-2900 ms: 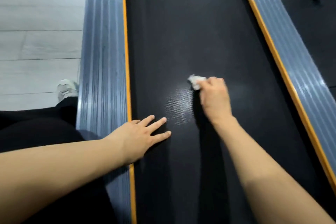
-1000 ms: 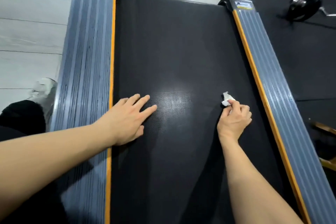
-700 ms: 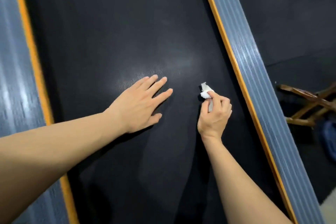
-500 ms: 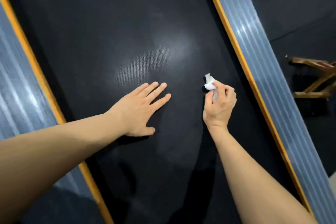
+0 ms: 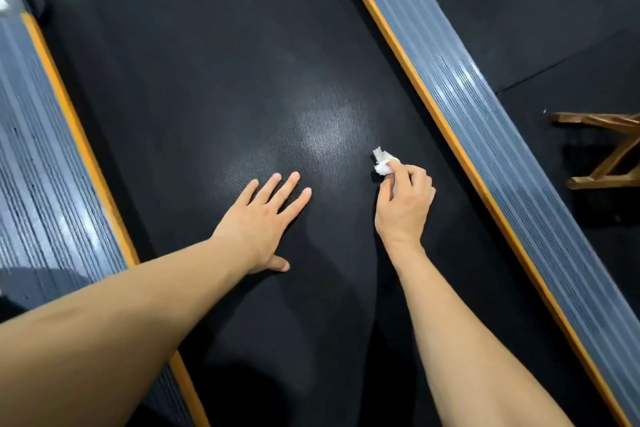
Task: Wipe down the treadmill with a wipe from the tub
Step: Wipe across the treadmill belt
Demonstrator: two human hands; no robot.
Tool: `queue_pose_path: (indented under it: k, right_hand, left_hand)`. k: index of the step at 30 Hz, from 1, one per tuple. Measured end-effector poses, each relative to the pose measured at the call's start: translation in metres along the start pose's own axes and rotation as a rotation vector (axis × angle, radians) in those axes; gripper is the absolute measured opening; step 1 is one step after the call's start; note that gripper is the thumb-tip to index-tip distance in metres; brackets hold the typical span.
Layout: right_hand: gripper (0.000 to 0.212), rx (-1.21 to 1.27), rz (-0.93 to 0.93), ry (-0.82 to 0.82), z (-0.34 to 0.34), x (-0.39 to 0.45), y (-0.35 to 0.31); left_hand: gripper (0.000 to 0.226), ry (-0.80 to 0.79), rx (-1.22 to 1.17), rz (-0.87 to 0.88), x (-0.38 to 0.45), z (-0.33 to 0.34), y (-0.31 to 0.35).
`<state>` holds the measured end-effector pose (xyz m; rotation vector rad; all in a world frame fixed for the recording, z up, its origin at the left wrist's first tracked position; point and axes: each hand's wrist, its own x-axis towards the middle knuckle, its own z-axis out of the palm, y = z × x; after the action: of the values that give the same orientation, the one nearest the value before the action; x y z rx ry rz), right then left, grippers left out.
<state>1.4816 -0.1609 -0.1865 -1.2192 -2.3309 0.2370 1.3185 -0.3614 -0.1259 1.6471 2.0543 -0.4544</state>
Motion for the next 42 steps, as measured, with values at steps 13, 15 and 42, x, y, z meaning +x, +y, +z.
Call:
queue_pose_path:
  k: [13,15,42]
  right_hand:
    - [0.037,-0.249,-0.086,-0.193,0.044,0.139,-0.065]
    - [0.037,-0.187,-0.252,-0.175,0.043,0.109,-0.115]
    - [0.013,-0.2,-0.544,-0.119,0.015,0.062,-0.136]
  left_hand:
    - [0.108,0.128,-0.038,0.062,-0.024,0.023,-0.015]
    - [0.106,0.157,-0.053,0.079,-0.03,0.031,-0.02]
    - [0.075,0.088,-0.063,-0.042,-0.109,0.059,-0.014]
